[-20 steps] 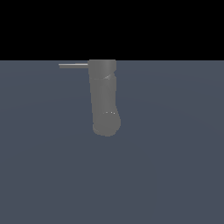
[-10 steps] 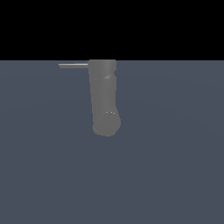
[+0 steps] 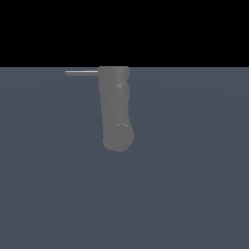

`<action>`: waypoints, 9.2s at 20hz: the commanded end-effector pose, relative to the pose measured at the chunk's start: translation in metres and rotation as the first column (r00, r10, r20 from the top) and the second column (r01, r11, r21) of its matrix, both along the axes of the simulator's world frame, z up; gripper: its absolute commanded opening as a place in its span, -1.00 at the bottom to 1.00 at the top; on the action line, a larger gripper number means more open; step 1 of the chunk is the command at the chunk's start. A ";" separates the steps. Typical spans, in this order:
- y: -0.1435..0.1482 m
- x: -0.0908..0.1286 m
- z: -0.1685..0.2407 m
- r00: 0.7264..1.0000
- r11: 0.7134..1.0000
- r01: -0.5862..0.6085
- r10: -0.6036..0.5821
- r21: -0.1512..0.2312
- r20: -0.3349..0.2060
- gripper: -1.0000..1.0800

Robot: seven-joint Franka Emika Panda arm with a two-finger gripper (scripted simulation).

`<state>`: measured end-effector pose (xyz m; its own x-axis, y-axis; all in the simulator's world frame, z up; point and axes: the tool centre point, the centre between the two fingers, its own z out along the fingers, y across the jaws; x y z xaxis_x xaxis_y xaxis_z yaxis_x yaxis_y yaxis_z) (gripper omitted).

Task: Turn on the faucet by rotating a designated handle.

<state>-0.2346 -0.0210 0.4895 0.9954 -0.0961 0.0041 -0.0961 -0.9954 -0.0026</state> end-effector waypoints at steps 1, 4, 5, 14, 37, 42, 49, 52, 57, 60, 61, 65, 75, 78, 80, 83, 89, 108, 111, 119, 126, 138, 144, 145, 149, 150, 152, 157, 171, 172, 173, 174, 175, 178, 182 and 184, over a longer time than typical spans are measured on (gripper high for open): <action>0.002 0.009 -0.002 0.999 0.999 0.035 -0.035 -0.002 0.000 -1.00; 0.005 0.021 -0.004 0.996 0.996 0.087 -0.087 -0.005 -0.001 -1.00; 0.007 0.026 -0.005 0.994 0.994 0.106 -0.106 -0.006 0.000 -1.00; 0.022 0.072 -0.019 0.958 0.958 0.288 -0.288 -0.015 0.002 -1.00; 0.078 0.181 -0.081 0.725 0.725 0.688 -0.688 -0.017 0.015 -1.00; 0.093 0.202 -0.100 0.652 0.652 0.758 -0.758 -0.014 0.015 -1.00; 0.116 0.229 -0.129 0.539 0.539 0.842 -0.842 -0.009 0.014 -1.00; 0.126 0.240 -0.142 0.487 0.487 0.874 -0.873 -0.008 0.012 -1.00; 0.143 0.256 -0.166 0.396 0.396 0.918 -0.918 -0.005 0.008 -1.00; 0.153 0.265 -0.180 0.342 0.342 0.940 -0.940 -0.003 0.005 -1.00; 0.157 0.267 -0.185 0.326 0.326 0.945 -0.945 -0.003 0.004 -1.00; 0.167 0.275 -0.199 0.271 0.271 0.963 -0.963 -0.002 0.001 -1.00; 0.180 0.283 -0.219 0.199 0.199 0.980 -0.980 -0.002 -0.004 -1.00; 0.181 0.284 -0.219 0.197 0.197 0.980 -0.980 -0.002 -0.004 -1.00; 0.181 0.284 -0.219 0.197 0.197 0.980 -0.980 -0.002 -0.004 -1.00; 0.180 0.278 -0.219 0.198 0.198 0.980 -0.980 -0.003 -0.004 -1.00; 0.177 0.261 -0.219 0.198 0.198 0.980 -0.980 -0.003 -0.004 -1.00; 0.168 0.203 -0.219 0.198 0.198 0.980 -0.980 -0.002 -0.004 -1.00; 0.166 0.193 -0.219 0.198 0.198 0.980 -0.980 -0.002 -0.004 -1.00; 0.158 0.183 -0.219 0.203 0.203 0.979 -0.979 0.003 -0.006 -1.00; 0.135 0.166 -0.219 0.202 0.202 0.979 -0.979 0.002 -0.006 -1.00; 0.095 0.136 -0.219 0.198 0.198 0.980 -0.980 -0.001 -0.005 -1.00; 0.092 0.132 -0.220 0.216 0.216 0.976 -0.976 0.002 -0.005 -1.00; 0.086 0.133 -0.220 0.215 0.215 0.977 -0.977 0.002 -0.005 -1.00; 0.061 0.136 -0.220 0.210 0.210 0.978 -0.978 0.001 -0.005 -1.00; 0.054 0.137 -0.220 0.209 0.209 0.978 -0.978 0.000 -0.005 -1.00; 0.042 0.138 -0.219 0.207 0.207 0.978 -0.978 0.000 -0.004 -1.00; 0.011 0.142 -0.219 0.202 0.202 0.979 -0.979 -0.001 -0.004 -1.00; -0.008 0.168 -0.220 0.234 0.234 0.972 -0.972 -0.003 -0.005 -1.00; -0.011 0.171 -0.220 0.233 0.233 0.973 -0.973 -0.003 -0.004 -1.00; -0.014 0.174 -0.220 0.231 0.231 0.973 -0.973 -0.003 -0.004 -1.00; -0.017 0.177 -0.220 0.229 0.229 0.973 -0.973 -0.003 -0.004 -1.00; -0.020 0.180 -0.220 0.227 0.227 0.974 -0.974 -0.003 -0.004 -1.00; -0.029 0.188 -0.220 0.222 0.222 0.975 -0.975 -0.003 -0.004 -1.00; -0.041 0.199 -0.220 0.216 0.216 0.976 -0.976 -0.003 -0.004 -1.00; -0.046 0.205 -0.220 0.213 0.213 0.977 -0.977 -0.003 -0.004 -1.00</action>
